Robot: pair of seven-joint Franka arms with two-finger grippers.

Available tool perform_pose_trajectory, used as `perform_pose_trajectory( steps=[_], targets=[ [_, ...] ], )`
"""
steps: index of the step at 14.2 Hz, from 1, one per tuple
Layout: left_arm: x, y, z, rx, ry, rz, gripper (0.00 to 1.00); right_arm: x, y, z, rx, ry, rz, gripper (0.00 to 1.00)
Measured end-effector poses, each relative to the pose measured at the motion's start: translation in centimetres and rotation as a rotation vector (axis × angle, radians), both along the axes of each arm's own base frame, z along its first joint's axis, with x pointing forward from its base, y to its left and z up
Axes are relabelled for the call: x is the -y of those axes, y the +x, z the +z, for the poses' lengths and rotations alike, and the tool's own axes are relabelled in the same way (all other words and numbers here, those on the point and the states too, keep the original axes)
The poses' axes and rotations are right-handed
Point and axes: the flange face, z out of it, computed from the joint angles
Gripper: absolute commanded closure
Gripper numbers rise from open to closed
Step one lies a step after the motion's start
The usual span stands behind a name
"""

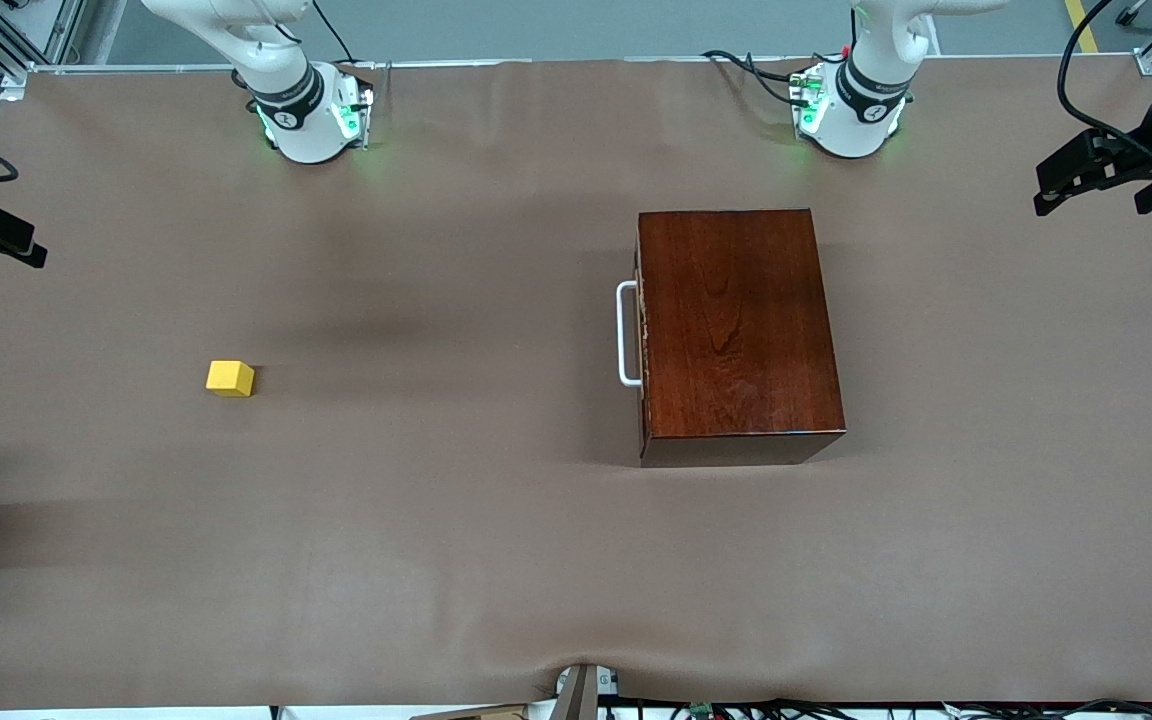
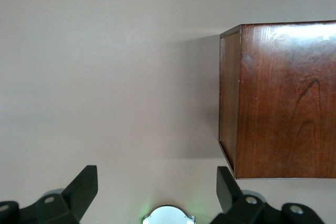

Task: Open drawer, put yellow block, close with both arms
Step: 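Move the left gripper to the white drawer handle of the box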

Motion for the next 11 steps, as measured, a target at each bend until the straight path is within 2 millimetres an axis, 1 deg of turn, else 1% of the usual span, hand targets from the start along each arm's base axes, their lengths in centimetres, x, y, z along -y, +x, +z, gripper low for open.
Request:
perform_pose_trajectory(
  steps=[6,8,9,11],
  targets=[
    [0.0,0.2,-0.5,-0.012,-0.002,-0.044,0.0,0.0,0.0,0.0,0.0,0.0,0.0,0.0],
    [0.5,0.2,-0.6,-0.014,-0.002,-0.037,0.0,0.0,0.0,0.0,0.0,0.0,-0.001,0.0],
    [1.1,0.3,-0.8,-0.017,-0.002,-0.012,0.0,0.0,0.0,0.0,0.002,0.0,-0.001,0.0],
    [3.8,0.6,-1.9,-0.034,-0.001,0.053,0.0,0.1,0.1,0.1,0.014,-0.001,-0.002,0.0]
  ],
)
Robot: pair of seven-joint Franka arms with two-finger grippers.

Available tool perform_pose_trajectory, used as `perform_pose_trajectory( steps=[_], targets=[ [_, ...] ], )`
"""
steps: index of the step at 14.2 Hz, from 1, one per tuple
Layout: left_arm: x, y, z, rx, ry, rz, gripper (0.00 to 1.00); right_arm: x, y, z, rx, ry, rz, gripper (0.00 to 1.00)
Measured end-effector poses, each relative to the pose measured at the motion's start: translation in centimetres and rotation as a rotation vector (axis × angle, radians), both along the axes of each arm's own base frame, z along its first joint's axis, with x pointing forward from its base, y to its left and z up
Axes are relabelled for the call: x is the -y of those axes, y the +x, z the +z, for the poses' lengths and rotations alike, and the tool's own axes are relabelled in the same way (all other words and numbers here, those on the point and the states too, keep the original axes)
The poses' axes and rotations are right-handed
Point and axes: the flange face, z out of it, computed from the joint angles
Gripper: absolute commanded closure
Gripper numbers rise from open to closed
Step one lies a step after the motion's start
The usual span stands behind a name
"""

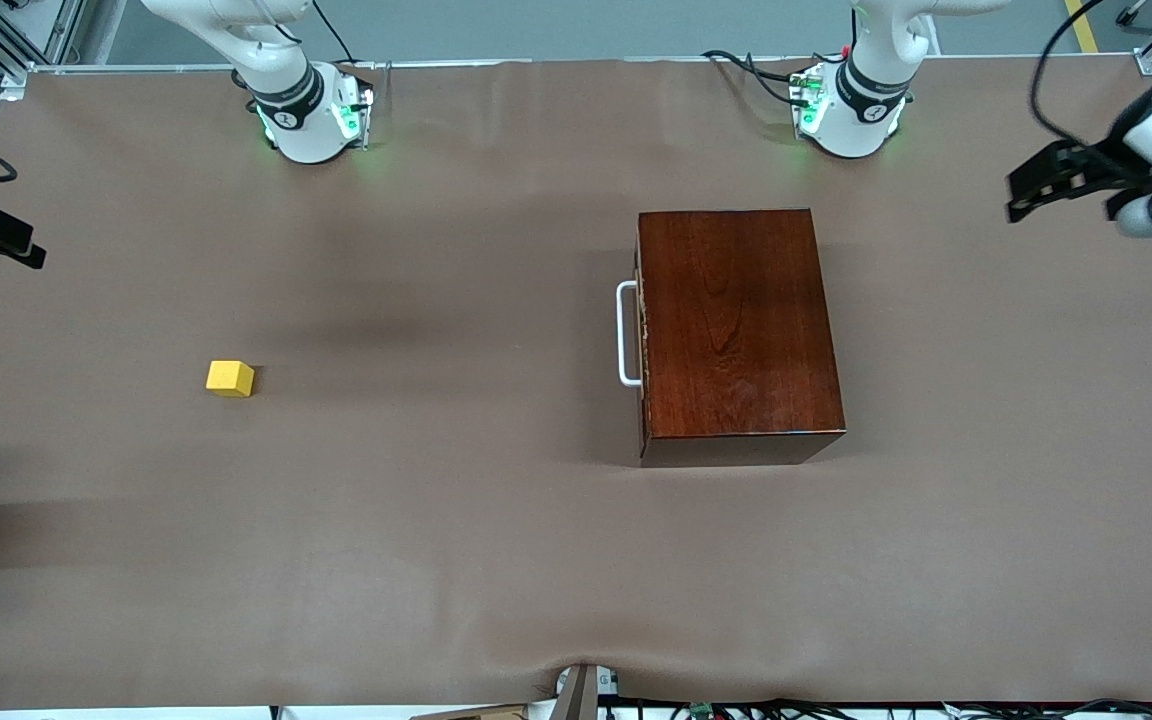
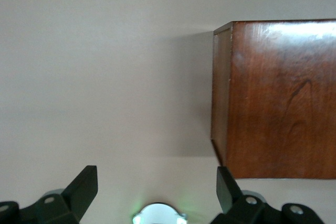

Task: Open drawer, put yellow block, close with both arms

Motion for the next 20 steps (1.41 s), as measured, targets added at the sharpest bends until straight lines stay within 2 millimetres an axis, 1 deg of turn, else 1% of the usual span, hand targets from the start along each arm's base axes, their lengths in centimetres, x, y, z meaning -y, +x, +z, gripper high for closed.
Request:
perform_pose_trajectory(
  steps=[3,6,7,9,12,14,16,18,20],
  targets=[
    [4.7,1.3,-2.7,-0.035,0.012,0.082,0.0,0.3,0.0,0.0,0.004,0.0,-0.006,0.0],
    [8.5,3.6,-5.1,-0.027,0.001,0.131,0.0,0.5,0.0,0.1,0.005,-0.001,-0.008,0.0],
    [10.1,4.3,-5.7,-0.011,-0.009,0.142,0.0,0.5,0.0,0.1,0.006,-0.001,-0.009,0.0],
    [13.9,5.0,-7.2,0.024,-0.031,0.148,0.0,0.5,0.0,0.1,0.006,-0.001,-0.009,0.0],
    [20.5,5.2,-10.0,0.066,-0.066,0.152,0.0,0.5,0.0,0.1,0.006,-0.001,-0.009,0.0],
    [25.3,4.5,-12.1,0.084,-0.09,0.148,0.0,0.5,0.0,0.1,0.006,-0.001,-0.009,0.0],
    [30.2,3.1,-14.0,0.104,-0.11,0.156,0.0,0.5,0.0,0.1,0.006,-0.001,-0.009,0.0],
    [34.9,1.0,-15.7,0.135,-0.102,0.162,0.0,0.5,0.0,0.1,0.006,-0.001,-0.01,0.0],
    [38.6,-1.5,-17.3,0.166,-0.058,0.154,0.0,0.6,0.0,0.1,0.006,-0.001,-0.011,0.0]
  ],
)
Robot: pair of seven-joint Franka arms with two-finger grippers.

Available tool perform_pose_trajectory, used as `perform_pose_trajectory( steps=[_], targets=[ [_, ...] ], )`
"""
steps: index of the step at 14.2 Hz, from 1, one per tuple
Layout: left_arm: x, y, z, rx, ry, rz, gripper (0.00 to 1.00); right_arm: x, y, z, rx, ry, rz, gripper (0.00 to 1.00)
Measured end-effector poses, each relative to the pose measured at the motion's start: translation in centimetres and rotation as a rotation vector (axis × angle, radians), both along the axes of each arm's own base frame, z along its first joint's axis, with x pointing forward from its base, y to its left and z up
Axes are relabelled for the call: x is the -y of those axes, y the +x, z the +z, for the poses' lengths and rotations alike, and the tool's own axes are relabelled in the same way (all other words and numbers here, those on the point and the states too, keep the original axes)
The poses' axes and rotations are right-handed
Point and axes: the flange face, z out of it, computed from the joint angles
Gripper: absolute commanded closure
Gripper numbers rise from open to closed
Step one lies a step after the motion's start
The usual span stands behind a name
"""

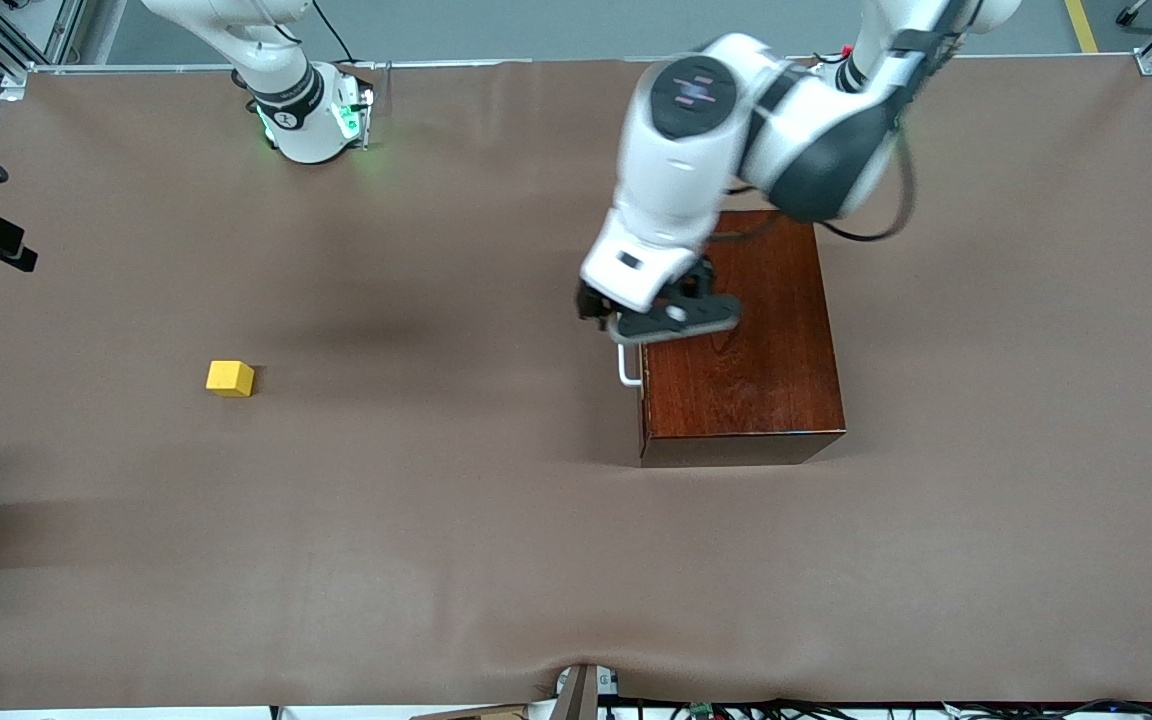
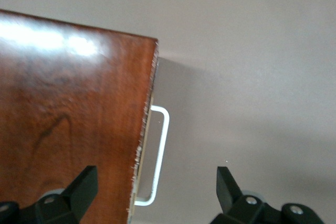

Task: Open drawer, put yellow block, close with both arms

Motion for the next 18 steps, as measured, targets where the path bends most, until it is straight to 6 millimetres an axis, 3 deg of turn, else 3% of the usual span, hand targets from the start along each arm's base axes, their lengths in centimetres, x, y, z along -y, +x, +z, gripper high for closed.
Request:
perform_pose_trajectory(
  steps=[3,5,8,10,18],
  targets=[
    [4.4,-2.8,-3.8,0.05,0.073,-0.003,0.0,0.0,0.0,0.0,0.0,0.0,0.0,0.0],
    [6.8,-3.8,-7.4,0.091,0.108,-0.003,0.0,0.0,0.0,0.0,0.0,0.0,-0.001,0.0],
    [9.0,-5.3,-12.8,0.116,0.178,-0.02,0.0,0.0,0.0,0.0,0.0,0.0,0.0,0.0],
    [9.5,-5.8,-15.1,0.126,0.22,-0.036,0.0,0.0,0.0,0.0,0.0,0.0,0.0,0.0],
    [8.5,-6.4,-16.9,0.077,0.361,-0.131,0.0,0.3,0.3,-0.6,-0.011,0.001,-0.004,0.0]
  ],
)
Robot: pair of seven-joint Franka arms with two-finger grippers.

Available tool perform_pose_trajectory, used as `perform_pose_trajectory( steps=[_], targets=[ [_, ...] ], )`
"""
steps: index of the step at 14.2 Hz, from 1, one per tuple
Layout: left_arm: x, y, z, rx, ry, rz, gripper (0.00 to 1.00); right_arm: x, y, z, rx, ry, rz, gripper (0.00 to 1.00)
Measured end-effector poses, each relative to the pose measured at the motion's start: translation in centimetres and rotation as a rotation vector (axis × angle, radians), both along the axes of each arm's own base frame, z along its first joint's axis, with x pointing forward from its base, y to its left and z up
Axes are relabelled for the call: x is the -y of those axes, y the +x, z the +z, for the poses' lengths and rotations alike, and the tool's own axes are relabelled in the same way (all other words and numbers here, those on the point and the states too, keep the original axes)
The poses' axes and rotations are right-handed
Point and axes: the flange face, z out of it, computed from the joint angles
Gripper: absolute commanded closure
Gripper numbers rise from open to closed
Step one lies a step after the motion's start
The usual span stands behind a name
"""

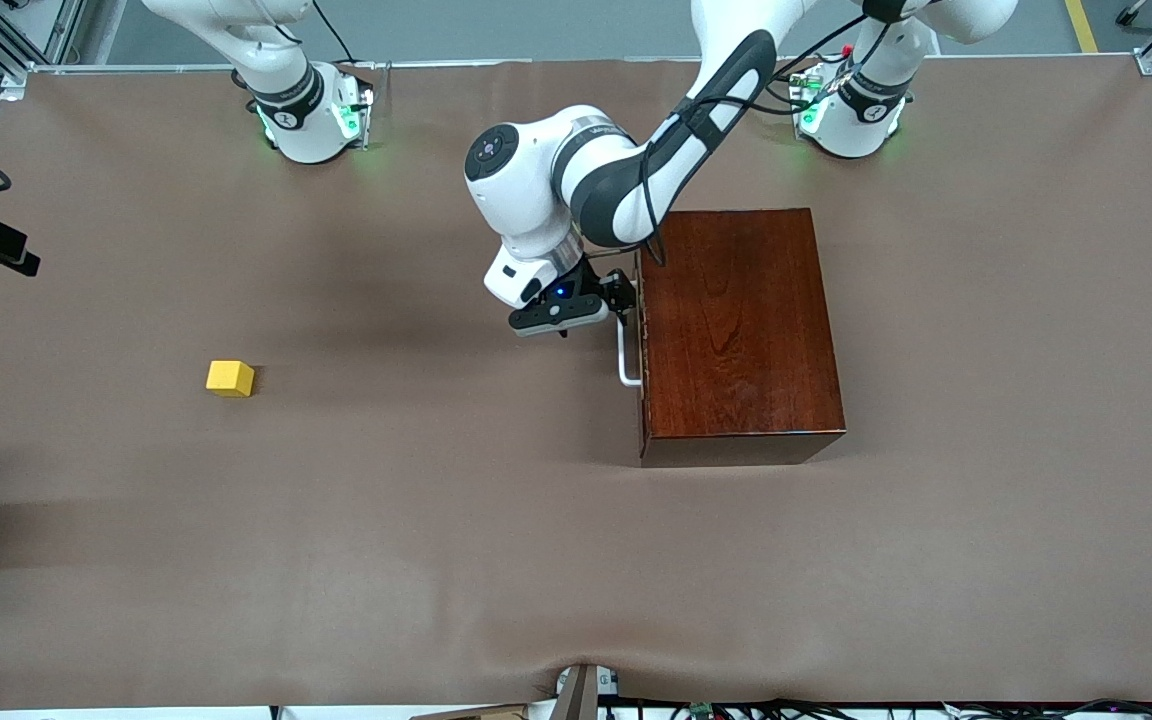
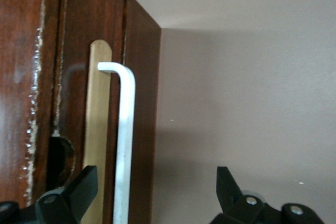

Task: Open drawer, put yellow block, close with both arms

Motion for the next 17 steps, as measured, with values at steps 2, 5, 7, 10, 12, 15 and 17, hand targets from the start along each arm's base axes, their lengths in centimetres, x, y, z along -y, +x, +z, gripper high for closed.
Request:
perform_pose_trajectory(
  steps=[2,5,7,10,12,15,17],
  targets=[
    [-0.3,0.1,-0.4,-0.007,0.015,0.007,0.0,0.1,0.0,0.0,-0.001,0.0,-0.002,0.0],
    [-0.4,0.2,-1.4,-0.016,0.027,0.009,0.0,0.8,0.2,-0.5,-0.009,0.001,-0.014,0.0],
    [-0.5,0.2,-2.0,-0.021,0.034,0.01,0.0,1.1,0.5,-1.2,-0.021,0.002,-0.02,0.0],
    [-0.3,0.3,-2.9,-0.023,0.031,0.01,0.0,1.3,0.8,-1.8,-0.033,0.002,-0.021,0.0],
    [0.1,0.6,-3.5,-0.013,0.015,0.022,0.0,1.3,0.8,-1.8,-0.033,0.002,-0.021,0.0],
    [0.4,0.9,-4.1,-0.009,0.009,0.03,0.0,1.3,0.8,-1.8,-0.033,0.002,-0.022,0.0],
    [0.6,0.9,-4.0,-0.002,0.001,0.042,0.0,1.3,0.8,-1.8,-0.033,0.002,-0.022,0.0]
  ],
)
